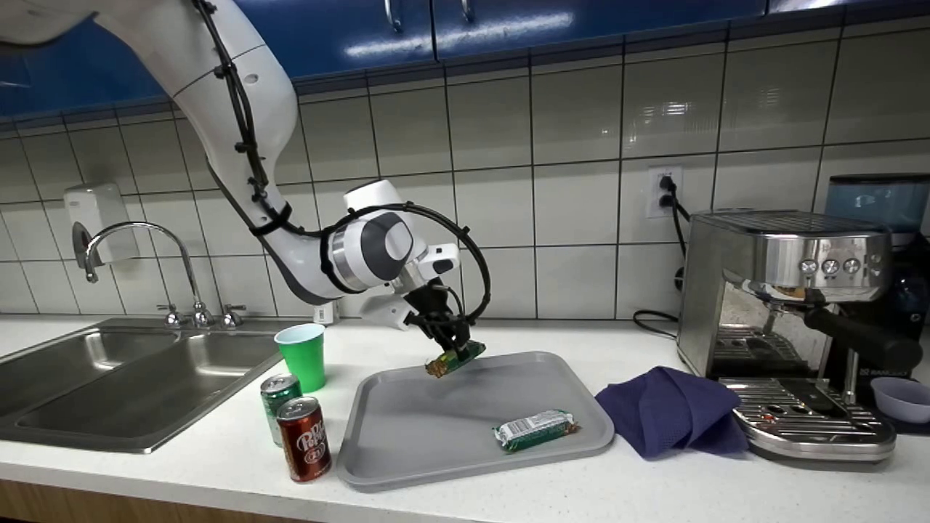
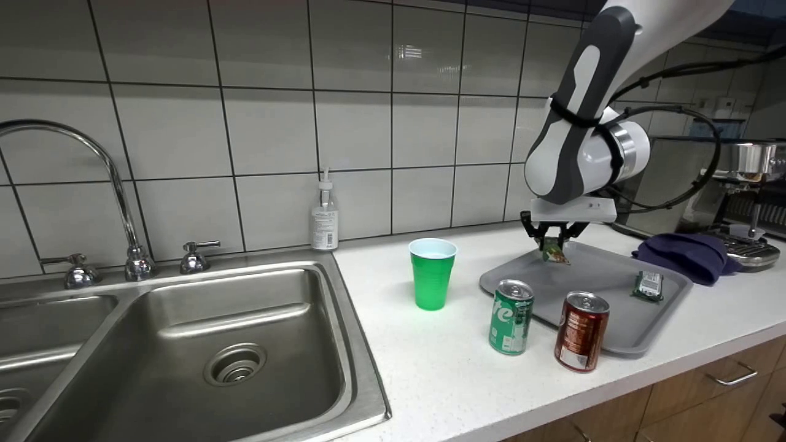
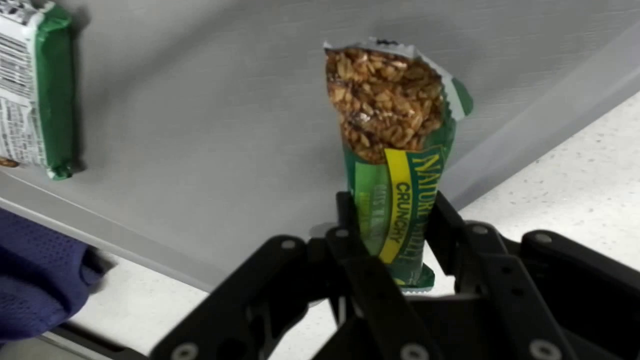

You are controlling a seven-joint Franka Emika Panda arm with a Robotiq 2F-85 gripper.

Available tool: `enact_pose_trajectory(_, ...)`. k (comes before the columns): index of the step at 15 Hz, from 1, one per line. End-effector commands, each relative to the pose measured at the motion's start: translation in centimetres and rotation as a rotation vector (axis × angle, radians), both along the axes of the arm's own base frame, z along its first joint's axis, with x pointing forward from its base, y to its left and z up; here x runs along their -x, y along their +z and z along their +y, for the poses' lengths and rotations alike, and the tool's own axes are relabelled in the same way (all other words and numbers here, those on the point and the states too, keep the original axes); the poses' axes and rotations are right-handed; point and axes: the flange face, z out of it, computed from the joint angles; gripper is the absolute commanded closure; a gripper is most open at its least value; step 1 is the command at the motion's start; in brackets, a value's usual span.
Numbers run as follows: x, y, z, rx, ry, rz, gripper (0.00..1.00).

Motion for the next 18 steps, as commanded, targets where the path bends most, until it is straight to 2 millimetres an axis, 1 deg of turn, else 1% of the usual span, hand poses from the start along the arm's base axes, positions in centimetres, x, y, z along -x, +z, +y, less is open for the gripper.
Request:
enact_pose_trajectory(1, 1.5, 0.6, -1.7, 0.011, -0.033, -0.009, 0.87)
enact_pose_trajectory(8, 3.0, -0.1, -5.4, 0.035, -0.111, 0.007, 0.87)
enact_pose_trajectory(13, 3.5, -0.3, -7.7, 0.056, -0.168, 0.009, 0.87)
enact_pose_trajectory(18, 3.8, -1.1, -10.1, 0.066, -0.245, 0.011, 0.87)
